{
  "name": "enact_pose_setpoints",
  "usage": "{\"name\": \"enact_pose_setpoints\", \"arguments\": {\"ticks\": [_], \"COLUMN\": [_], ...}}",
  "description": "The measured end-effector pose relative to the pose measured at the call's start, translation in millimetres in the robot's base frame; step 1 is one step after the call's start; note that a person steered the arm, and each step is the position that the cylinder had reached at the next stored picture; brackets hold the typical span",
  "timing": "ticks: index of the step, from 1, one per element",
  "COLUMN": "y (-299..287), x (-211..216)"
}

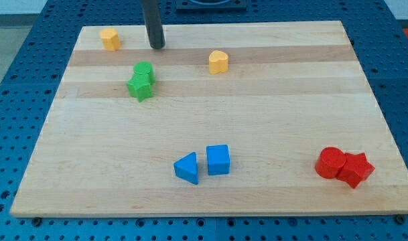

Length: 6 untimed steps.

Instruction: Move your arm towards bottom centre

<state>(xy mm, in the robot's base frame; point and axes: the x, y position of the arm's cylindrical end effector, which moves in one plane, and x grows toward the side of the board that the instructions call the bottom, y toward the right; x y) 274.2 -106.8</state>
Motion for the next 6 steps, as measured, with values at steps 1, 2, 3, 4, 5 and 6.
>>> {"name": "enact_pose_setpoints", "arguments": {"ticks": [1,2,3,4,5,6], "y": [19.3,32.7,34.4,17.4,9.1,9.1], "x": [41.5,78.4,121.0,163.2,213.6,274.3]}}
